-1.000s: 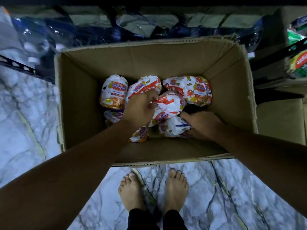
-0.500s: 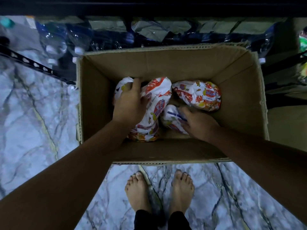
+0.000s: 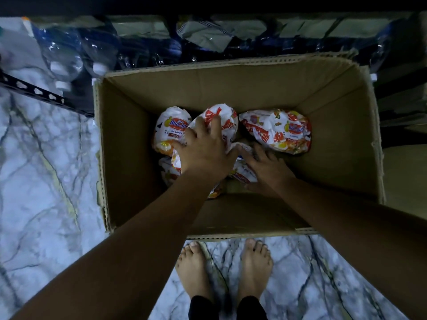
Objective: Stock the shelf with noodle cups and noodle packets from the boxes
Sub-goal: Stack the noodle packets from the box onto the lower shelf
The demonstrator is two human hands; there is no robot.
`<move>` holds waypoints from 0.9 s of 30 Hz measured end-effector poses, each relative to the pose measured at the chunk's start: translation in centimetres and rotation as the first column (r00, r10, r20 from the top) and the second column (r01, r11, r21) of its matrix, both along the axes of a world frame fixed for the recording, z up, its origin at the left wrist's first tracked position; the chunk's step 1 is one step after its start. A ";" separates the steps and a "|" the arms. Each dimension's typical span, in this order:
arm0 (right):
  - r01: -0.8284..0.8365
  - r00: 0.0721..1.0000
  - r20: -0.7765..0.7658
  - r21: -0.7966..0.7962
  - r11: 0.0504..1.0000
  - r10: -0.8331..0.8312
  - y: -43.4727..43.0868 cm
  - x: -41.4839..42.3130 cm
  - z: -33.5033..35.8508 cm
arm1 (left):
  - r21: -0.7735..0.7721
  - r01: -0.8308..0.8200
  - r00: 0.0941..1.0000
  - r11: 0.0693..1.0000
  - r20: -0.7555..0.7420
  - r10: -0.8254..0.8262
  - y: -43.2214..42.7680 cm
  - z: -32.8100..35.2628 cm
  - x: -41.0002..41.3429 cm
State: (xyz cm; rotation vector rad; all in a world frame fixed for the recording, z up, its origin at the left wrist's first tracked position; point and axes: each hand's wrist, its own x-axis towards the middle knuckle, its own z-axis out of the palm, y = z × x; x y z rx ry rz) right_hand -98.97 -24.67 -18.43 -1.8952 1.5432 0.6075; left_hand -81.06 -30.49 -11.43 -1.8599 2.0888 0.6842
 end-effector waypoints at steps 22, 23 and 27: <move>-0.074 0.995 0.067 -0.099 0.992 0.080 -0.8 -1.2 -4.0 | -0.024 0.298 0.951 0.954 0.098 -0.294 -3.2 -3.8 1.0; -0.082 0.994 0.064 -0.099 0.992 0.089 -1.2 -1.0 -3.8 | -0.031 0.302 0.950 0.953 0.094 -0.298 -3.3 -3.9 0.9; -0.034 0.995 0.091 -0.048 0.998 0.039 -1.5 -0.9 -1.2 | -0.055 0.301 0.954 0.952 0.021 -0.301 -3.4 -3.1 1.6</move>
